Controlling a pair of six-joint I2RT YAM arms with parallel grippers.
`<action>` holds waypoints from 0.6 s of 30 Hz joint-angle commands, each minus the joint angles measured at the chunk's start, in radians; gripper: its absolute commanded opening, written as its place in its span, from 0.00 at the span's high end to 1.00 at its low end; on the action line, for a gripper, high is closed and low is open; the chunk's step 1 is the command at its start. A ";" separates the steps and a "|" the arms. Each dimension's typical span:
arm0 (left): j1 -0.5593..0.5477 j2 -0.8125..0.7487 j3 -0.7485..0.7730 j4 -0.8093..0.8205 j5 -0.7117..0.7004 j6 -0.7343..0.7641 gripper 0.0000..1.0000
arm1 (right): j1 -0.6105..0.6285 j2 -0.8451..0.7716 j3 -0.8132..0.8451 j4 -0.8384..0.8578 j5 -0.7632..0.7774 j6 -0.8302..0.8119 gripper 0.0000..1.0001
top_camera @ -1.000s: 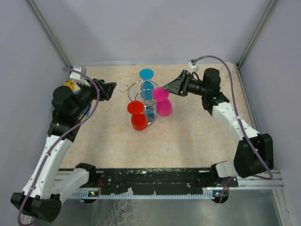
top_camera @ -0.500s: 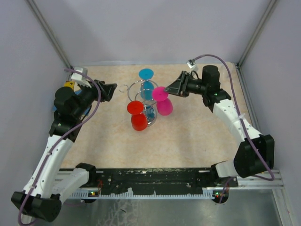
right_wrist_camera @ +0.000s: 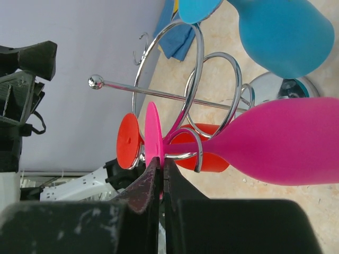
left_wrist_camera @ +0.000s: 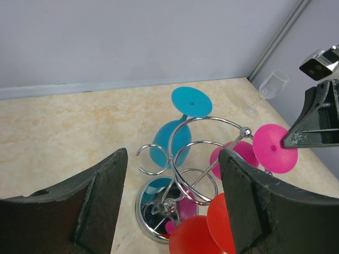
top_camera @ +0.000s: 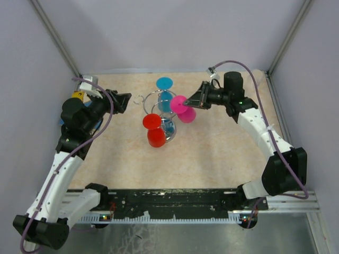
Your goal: Take the wine glass off the wine glass rack
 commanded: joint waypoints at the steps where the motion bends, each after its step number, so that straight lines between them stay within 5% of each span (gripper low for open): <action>1: -0.004 -0.009 -0.003 0.029 -0.016 -0.001 0.24 | 0.017 -0.002 0.052 0.013 -0.005 -0.014 1.00; 18: -0.003 -0.018 0.013 0.016 -0.011 0.001 0.23 | -0.057 -0.094 0.010 0.020 -0.026 0.019 1.00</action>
